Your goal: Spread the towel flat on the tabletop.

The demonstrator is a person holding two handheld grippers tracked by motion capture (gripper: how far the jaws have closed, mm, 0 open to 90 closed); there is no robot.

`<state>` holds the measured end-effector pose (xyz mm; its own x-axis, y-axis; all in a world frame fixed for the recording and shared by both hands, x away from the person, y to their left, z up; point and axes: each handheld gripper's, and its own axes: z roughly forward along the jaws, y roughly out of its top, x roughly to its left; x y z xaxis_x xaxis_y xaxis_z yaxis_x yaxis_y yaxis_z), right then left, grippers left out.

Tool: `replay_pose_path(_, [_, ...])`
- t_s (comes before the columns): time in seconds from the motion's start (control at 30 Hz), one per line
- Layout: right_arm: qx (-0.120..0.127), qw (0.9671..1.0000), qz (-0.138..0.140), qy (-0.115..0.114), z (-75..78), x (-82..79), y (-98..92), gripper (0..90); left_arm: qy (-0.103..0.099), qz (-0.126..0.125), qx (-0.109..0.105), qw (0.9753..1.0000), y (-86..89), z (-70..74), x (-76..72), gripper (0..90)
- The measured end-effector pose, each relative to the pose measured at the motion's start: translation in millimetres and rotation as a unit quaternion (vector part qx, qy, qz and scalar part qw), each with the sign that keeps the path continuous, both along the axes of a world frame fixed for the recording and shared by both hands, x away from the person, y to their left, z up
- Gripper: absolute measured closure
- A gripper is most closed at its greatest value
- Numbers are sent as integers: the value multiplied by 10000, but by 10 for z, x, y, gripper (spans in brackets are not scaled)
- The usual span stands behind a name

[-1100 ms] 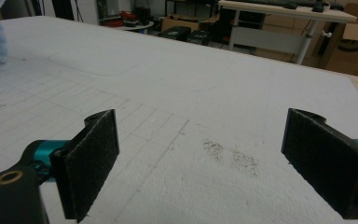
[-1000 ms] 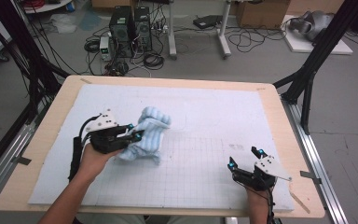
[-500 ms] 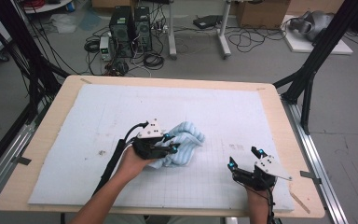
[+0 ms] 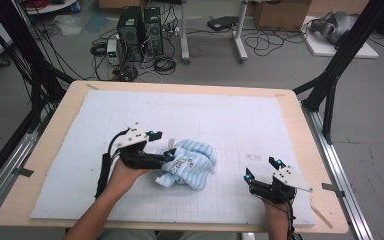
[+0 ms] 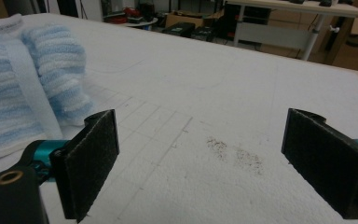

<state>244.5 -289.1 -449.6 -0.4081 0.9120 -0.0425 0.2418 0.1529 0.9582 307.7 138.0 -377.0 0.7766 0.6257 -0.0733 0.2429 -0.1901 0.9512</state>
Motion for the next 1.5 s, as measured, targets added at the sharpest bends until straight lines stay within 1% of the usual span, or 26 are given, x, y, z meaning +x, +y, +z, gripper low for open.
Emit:
replay_pose_path(0.13, [144, 9992, 257, 275, 22, 34, 16, 102, -31, 222, 21, 9997, 273, -84, -47, 236])
replay_pose_path(0.3, [261, 9969, 659, 332, 129, 84, 166, 104, -34, 502, 43, 9987, 522, -194, -77, 231])
replay_pose_path(0.37, [338, 9917, 1196, 337, 251, 161, 308, 250, -65, 594, 40, 9982, 595, -222, -90, 213])
replay_pose_path(0.43, [323, 9908, 1275, 323, 283, 180, 352, 258, -42, 662, 42, 9978, 661, -245, -94, 210])
replay_pose_path(0.47, [232, 9878, 1514, 274, 376, 240, 489, 369, -42, 712, -7, 9975, 711, -264, -101, 203])
replay_pose_path(0.6, [98, 9831, 1811, 232, 478, 313, 680, 466, -17, 845, -16, 9964, 794, -310, -118, 206])
replay_pose_path(0.63, [0, 9783, 2056, 258, 550, 379, 843, 527, 8, 878, -25, 9961, 827, -329, -124, 208])
replay_pose_path(0.67, [0, 9783, 2056, 258, 550, 379, 843, 527, 18, 893, -21, 9960, 846, -338, -129, 208])
replay_pose_path(0.7, [-23, 9765, 2136, 296, 571, 401, 898, 551, 10, 919, -26, 9958, 870, -349, -136, 208])
replay_pose_path(0.73, [-164, 9717, 2324, 376, 618, 460, 1044, 578, 6, 948, -36, 9955, 883, -354, -142, 211])
replay_pose_path(0.77, [-164, 9717, 2324, 376, 618, 460, 1044, 578, -12, 962, -35, 9954, 901, -359, -146, 211])
replay_pose_path(0.8, [-227, 9689, 2430, 415, 633, 497, 1114, 571, -3, 999, -38, 9950, 917, -361, -147, 211])
replay_pose_path(0.83, [-398, 9630, 2612, 528, 652, 575, 1260, 558, -3, 1010, -42, 9949, 931, -360, -145, 211])
replay_pose_path(0.9, [-483, 9614, 2650, 563, 654, 603, 1303, 559, -5, 1025, -56, 9947, 945, -359, -141, 211])
replay_pose_path(0.93, [-659, 9556, 2779, 729, 634, 683, 1415, 561, -6, 1044, -53, 9945, 948, -359, -142, 211])
replay_pose_path(1.0, [-713, 9535, 2811, 817, 610, 718, 1450, 560, -10, 1038, -58, 9946, 951, -362, -138, 211])
replay_pose_path(1.03, [-848, 9476, 2888, 1075, 539, 778, 1507, 560, -6, 1038, -48, 9946, 951, -362, -137, 211])
replay_pose_path(1.07, [-848, 9476, 2888, 1075, 539, 778, 1507, 560, -7, 1039, -43, 9946, 951, -363, -139, 211])
replay_pose_path(1.1, [-944, 9442, 2924, 1189, 498, 797, 1538, 562, -6, 1039, -36, 9946, 951, -364, -140, 211])
replay_pose_path(1.13, [-1121, 9384, 2980, 1341, 431, 809, 1584, 618, -8, 1040, -35, 9946, 950, -365, -139, 211])
replay_pose_path(1.17, [-1121, 9384, 2980, 1341, 431, 809, 1584, 618, 0, 1045, -28, 9945, 950, -367, -139, 211])
replay_pose_path(1.2, [-1293, 9311, 3037, 1555, 389, 806, 1605, 797, 15, 1051, -31, 9945, 946, -369, -138, 211])
replay_pose_path(1.27, [-1359, 9310, 3040, 1492, 405, 784, 1591, 861, 23, 1059, -25, 9944, 940, -368, -140, 212])
replay_pose_path(1.33, [-1256, 9337, 3023, 1449, 431, 767, 1564, 866, 30, 1057, -30, 9944, 938, -366, -141, 212])
replay_pose_path(1.47, [-983, 9499, 2740, 1138, 521, 719, 1345, 870, 38, 1066, -32, 9943, 928, -364, -145, 214])
replay_pose_path(1.5, [-900, 9564, 2567, 1066, 532, 699, 1255, 870, 47, 1061, -43, 9943, 923, -366, -146, 214])
